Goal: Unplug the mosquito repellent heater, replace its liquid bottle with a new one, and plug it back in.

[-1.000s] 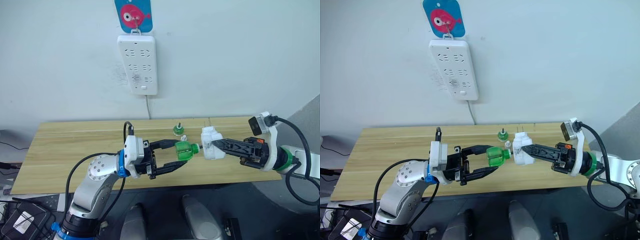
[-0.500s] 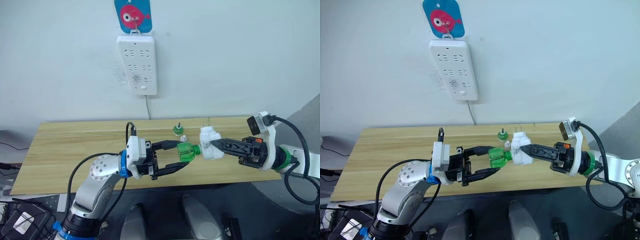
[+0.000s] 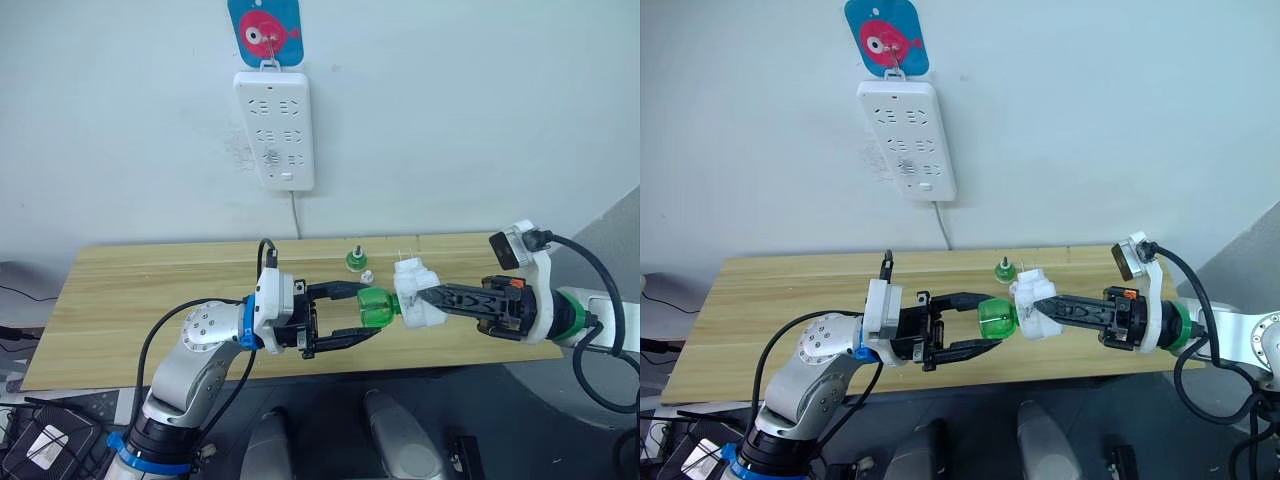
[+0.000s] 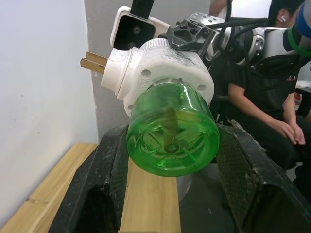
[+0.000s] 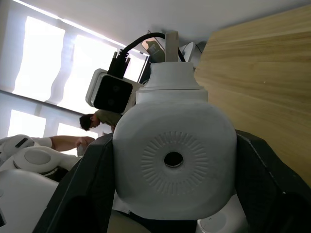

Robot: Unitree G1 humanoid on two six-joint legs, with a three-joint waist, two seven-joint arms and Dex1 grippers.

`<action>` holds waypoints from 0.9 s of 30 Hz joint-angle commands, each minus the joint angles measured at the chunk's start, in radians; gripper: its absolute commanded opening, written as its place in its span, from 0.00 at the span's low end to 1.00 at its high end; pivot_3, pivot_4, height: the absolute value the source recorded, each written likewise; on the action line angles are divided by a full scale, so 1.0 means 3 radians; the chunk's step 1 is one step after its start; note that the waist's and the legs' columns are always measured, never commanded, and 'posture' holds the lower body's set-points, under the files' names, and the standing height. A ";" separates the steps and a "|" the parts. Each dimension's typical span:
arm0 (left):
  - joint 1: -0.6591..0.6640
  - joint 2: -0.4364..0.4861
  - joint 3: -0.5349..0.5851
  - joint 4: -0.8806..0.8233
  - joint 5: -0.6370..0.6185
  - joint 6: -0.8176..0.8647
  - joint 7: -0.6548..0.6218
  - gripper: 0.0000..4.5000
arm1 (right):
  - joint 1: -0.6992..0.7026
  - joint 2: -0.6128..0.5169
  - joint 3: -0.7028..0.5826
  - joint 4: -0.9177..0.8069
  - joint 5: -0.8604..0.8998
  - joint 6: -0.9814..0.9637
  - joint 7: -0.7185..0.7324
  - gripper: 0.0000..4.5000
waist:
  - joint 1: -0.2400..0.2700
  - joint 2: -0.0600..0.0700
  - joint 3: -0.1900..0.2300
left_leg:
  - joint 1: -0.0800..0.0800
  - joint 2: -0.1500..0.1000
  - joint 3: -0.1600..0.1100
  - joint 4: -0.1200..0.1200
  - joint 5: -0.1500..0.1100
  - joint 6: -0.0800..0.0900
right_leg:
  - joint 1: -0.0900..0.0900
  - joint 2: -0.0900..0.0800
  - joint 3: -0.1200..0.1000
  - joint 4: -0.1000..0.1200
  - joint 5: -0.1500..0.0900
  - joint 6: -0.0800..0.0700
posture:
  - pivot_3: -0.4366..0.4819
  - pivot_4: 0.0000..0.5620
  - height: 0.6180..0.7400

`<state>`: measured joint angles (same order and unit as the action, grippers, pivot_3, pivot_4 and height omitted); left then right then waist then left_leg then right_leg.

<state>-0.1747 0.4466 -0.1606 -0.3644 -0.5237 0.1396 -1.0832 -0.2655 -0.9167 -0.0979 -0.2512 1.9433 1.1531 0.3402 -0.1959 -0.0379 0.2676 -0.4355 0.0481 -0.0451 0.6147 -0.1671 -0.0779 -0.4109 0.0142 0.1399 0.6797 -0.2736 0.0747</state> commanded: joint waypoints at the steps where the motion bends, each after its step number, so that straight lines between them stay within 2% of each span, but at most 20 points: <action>1: 0.0029 -0.0069 -0.0093 -0.0098 0.0065 -0.0087 0.0056 0.52 | -0.0063 0.0069 0.0031 -0.0302 0.0096 -0.0063 0.0043 0.65 | 0.0000 0.0000 0.0000 | 0.0000 0.0000 0.0001 0.0000 0.0000 0.0000 | 0.0000 0.0000 0.0001 0.0000 0.0000 0.0000 | 0.22 0.40 0.94; 8: -0.0009 -0.0148 -0.0162 -0.0050 0.0140 -0.0200 0.0035 0.52 | -0.0024 -0.0058 0.0129 -0.0391 0.0096 -0.0014 0.0139 0.65 | 0.0002 0.0000 0.0000 | 0.0001 0.0000 0.0005 0.0000 0.0000 0.0000 | 0.0000 0.0000 0.0006 -0.0001 0.0000 0.0000 | 0.22 0.40 0.94; 12: -0.0073 -0.0215 -0.0098 0.0090 0.0200 -0.0280 0.0104 0.52 | -0.0012 -0.0214 0.0165 -0.0400 0.0096 0.0048 0.0199 0.97 | 0.0004 0.0000 0.0000 | 0.0002 -0.0001 0.0008 0.0000 0.0000 0.0000 | 0.0000 0.0000 0.0009 -0.0001 0.0000 0.0000 | 0.22 0.40 0.94; 13: -0.0081 -0.0233 -0.0085 0.0114 0.0208 -0.0285 0.0124 0.52 | -0.0009 -0.0237 0.0173 -0.0406 0.0096 0.0042 0.0206 1.00 | 0.0002 0.0000 0.0000 | 0.0002 -0.0001 0.0008 0.0000 0.0000 0.0000 | 0.0000 0.0000 0.0009 -0.0001 0.0000 0.0000 | 0.22 0.40 0.94; 20: -0.0130 -0.0291 -0.0074 0.0183 0.0233 -0.0341 0.0213 0.52 | 0.0025 -0.0356 0.0178 -0.0515 0.0073 -0.0035 0.0105 1.00 | 0.0001 0.0000 0.0000 | 0.0004 -0.0001 0.0014 0.0000 0.0000 0.0000 | -0.0001 0.0000 0.0015 -0.0002 0.0000 0.0001 | 0.22 0.39 0.94; 24: -0.0191 -0.0317 -0.0065 0.0220 0.0243 -0.0342 0.0264 0.52 | 0.0142 -0.0359 0.0073 -0.0900 -0.0557 -0.0067 0.0265 1.00 | 0.0003 0.0000 0.0000 | 0.0004 0.0000 0.0014 -0.0001 0.0000 0.0000 | -0.0002 0.0000 0.0015 -0.0002 0.0000 0.0001 | 0.22 0.39 0.94; 27: -0.0270 -0.0338 -0.0039 0.0208 0.0189 -0.0239 0.0335 0.52 | 0.0398 -0.0405 0.0004 -0.1267 -0.1367 -0.0261 0.0662 1.00 | 0.0010 -0.0001 -0.0001 | 0.0004 -0.0001 0.0014 -0.0001 -0.0001 0.0000 | -0.0003 0.0000 0.0014 -0.0002 0.0000 0.0002 | 0.22 0.38 0.94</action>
<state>-0.2430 0.3535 -0.1869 -0.2704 -0.4484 0.0641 -0.9956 -0.1652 -1.0235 -0.0611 -0.5686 1.6328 1.1100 0.4696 -0.1927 -0.0383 0.2674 -0.4344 0.0480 -0.0409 0.6144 -0.1673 -0.0778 -0.4117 0.0143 0.1442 0.6791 -0.2737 0.0752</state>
